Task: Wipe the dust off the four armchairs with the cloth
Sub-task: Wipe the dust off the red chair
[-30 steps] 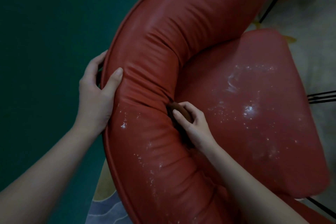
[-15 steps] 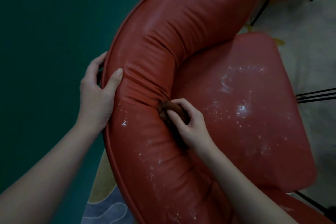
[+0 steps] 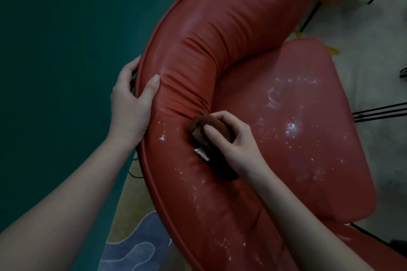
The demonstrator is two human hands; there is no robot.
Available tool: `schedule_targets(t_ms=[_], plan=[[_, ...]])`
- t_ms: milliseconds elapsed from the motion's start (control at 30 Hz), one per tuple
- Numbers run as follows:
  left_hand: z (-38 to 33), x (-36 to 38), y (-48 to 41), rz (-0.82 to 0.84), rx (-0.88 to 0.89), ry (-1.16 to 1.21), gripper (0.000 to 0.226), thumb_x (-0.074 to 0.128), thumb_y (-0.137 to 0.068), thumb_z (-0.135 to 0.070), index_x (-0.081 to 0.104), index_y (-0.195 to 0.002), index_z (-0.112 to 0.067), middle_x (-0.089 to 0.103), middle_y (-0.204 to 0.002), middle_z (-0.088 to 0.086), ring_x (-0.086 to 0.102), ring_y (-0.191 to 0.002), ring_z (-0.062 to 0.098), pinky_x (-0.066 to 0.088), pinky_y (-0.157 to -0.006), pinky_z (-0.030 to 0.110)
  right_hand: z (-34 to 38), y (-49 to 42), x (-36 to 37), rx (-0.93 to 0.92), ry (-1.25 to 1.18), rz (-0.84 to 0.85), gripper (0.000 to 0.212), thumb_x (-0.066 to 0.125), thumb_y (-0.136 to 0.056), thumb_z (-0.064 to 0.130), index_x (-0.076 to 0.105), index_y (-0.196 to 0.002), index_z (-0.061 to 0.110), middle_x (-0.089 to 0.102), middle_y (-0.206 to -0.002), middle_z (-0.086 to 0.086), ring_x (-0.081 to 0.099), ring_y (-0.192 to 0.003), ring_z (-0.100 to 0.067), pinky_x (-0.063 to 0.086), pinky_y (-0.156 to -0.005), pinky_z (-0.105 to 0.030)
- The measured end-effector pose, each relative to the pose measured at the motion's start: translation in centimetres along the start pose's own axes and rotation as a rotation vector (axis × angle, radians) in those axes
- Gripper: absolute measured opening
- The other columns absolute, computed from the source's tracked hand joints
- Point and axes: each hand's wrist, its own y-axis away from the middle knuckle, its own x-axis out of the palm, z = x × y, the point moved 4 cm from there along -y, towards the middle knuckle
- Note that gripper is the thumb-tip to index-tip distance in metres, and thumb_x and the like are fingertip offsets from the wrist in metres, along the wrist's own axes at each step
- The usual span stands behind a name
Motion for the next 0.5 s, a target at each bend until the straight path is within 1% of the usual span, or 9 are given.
schedule_targets(t_ms=[133,233,300,367,433,500], plan=[[0.1,-0.1,0.1,0.002,-0.014,-0.008,0.051,0.062,-0.090,-0.038,0.052,-0.138,-0.021,0.058,-0.133,-0.006,0.054,-0.123,0.008,0.040,-0.111,0.034,-0.6,1.0,0.7,0.003,0.184,-0.144,0.015,0.058,-0.093,0.027,0.067,-0.104,0.021,0.068,-0.094,0.012,0.064,-0.093,-0.007,0.047,-0.084,-0.021],[0.1,-0.1,0.1,0.023,-0.031,-0.006,0.051,0.063,-0.094,-0.037,0.050,-0.140,-0.021,0.056,-0.136,-0.006,0.052,-0.125,0.007,0.039,-0.112,0.033,-0.8,1.4,0.8,0.033,0.237,-0.152,0.023,0.056,-0.094,0.031,0.067,-0.110,0.020,0.068,-0.102,0.011,0.063,-0.101,-0.006,0.048,-0.090,-0.023],[0.1,-0.1,0.1,0.035,-0.039,-0.002,0.054,0.062,-0.094,-0.038,0.048,-0.143,-0.020,0.055,-0.139,-0.004,0.051,-0.127,0.008,0.038,-0.113,0.033,-0.4,1.7,0.8,0.002,0.306,-0.136,0.023,0.057,-0.093,0.031,0.068,-0.109,0.021,0.067,-0.102,0.011,0.062,-0.101,-0.005,0.048,-0.090,-0.024],[0.1,-0.1,0.1,0.042,-0.057,0.016,0.055,0.062,-0.095,-0.036,0.047,-0.145,-0.018,0.053,-0.141,-0.003,0.050,-0.128,0.007,0.037,-0.113,0.032,0.3,2.4,1.1,-0.071,0.384,-0.138,0.019,0.060,-0.091,0.029,0.069,-0.106,0.022,0.066,-0.099,0.011,0.062,-0.097,-0.006,0.047,-0.087,-0.020],[0.3,-0.2,0.0,0.041,-0.091,0.058,0.055,0.060,-0.094,-0.040,0.048,-0.144,-0.019,0.054,-0.141,-0.004,0.050,-0.129,0.007,0.036,-0.114,0.034,1.2,2.9,1.6,-0.141,0.409,-0.159,0.016,0.064,-0.089,0.025,0.070,-0.103,0.020,0.066,-0.097,0.010,0.062,-0.095,-0.005,0.045,-0.085,-0.017],[0.4,-0.3,0.1,0.034,-0.121,0.118,0.056,0.057,-0.090,-0.044,0.052,-0.141,-0.020,0.056,-0.138,-0.005,0.051,-0.128,0.007,0.038,-0.113,0.036,2.2,2.4,1.9,-0.180,0.393,-0.217,0.016,0.066,-0.088,0.023,0.070,-0.102,0.017,0.066,-0.097,0.008,0.063,-0.094,-0.005,0.047,-0.084,-0.019]])
